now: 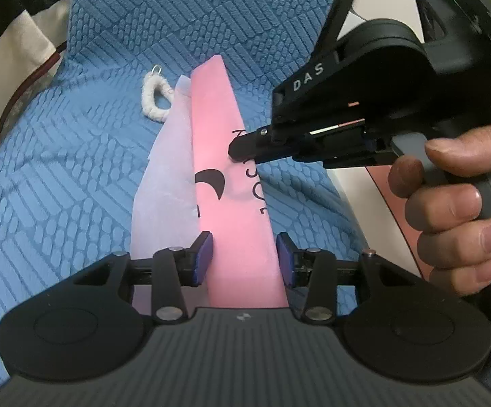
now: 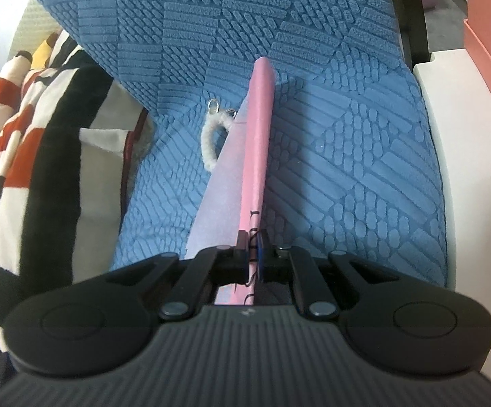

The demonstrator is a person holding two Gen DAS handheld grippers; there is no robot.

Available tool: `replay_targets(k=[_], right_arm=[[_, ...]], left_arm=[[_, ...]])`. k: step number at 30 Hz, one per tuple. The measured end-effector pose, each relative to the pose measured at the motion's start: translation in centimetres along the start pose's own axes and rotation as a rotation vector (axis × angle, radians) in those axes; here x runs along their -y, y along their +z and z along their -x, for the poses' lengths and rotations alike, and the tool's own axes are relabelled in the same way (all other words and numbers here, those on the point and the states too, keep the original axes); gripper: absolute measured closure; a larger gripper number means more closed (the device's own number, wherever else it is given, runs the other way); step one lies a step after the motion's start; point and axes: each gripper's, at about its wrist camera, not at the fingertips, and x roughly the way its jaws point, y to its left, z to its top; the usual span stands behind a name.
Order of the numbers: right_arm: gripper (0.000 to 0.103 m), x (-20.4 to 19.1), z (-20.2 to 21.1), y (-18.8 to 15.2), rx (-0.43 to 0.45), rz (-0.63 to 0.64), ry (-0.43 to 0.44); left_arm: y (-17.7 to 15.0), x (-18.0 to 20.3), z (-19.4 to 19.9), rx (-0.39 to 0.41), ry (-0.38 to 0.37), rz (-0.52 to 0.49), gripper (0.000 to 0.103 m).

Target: Organize objects

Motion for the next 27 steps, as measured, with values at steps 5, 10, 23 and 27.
replay_targets(k=[5, 10, 23, 27], right_arm=[[0.092, -0.3, 0.0, 0.1, 0.005, -0.010, 0.025], [0.092, -0.9, 0.6, 0.2, 0.038, 0.008, 0.074], [0.092, -4.1, -0.7, 0.0, 0.022, 0.122, 0.085], [0.092, -5.1, -2.5, -0.2, -0.020, 0.181, 0.036]], left_arm=[[0.2, -0.8, 0.4, 0.005, -0.021, 0.060, 0.073], [0.4, -1.6, 1.6, 0.023, -0.043, 0.133, 0.084], [0.5, -6.0, 2.5, 0.010, -0.051, 0.375, 0.094], [0.4, -7.2, 1.9, -0.021, -0.067, 0.442, 0.094]])
